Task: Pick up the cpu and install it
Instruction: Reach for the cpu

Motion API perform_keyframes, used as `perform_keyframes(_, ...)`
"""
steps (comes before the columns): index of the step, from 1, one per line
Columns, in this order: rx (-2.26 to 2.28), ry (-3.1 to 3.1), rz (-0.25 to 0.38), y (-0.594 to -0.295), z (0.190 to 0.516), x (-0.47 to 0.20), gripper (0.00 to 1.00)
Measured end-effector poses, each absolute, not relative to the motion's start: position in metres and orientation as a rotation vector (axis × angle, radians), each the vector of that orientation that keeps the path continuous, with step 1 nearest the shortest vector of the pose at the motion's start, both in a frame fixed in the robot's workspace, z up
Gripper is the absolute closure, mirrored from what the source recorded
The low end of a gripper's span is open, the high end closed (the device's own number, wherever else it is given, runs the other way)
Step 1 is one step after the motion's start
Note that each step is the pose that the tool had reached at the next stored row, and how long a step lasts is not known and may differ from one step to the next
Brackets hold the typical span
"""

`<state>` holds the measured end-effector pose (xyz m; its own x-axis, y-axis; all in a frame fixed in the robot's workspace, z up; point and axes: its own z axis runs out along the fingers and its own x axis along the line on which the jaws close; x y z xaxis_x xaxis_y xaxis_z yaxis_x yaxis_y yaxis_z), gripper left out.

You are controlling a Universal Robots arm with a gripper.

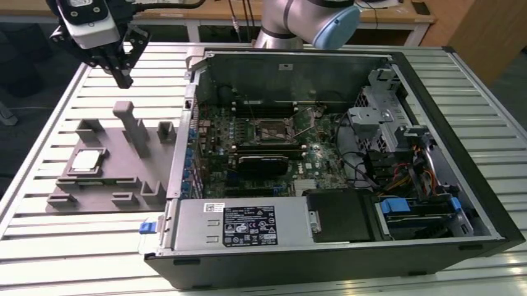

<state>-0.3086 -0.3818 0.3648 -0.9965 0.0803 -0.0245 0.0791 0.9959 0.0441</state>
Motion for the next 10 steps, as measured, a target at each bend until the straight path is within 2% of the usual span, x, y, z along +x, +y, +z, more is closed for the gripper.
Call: perform_keyframes(10, 0.127, 3.112, 0.065, -0.376, 0.359, -0.327, 0.89)
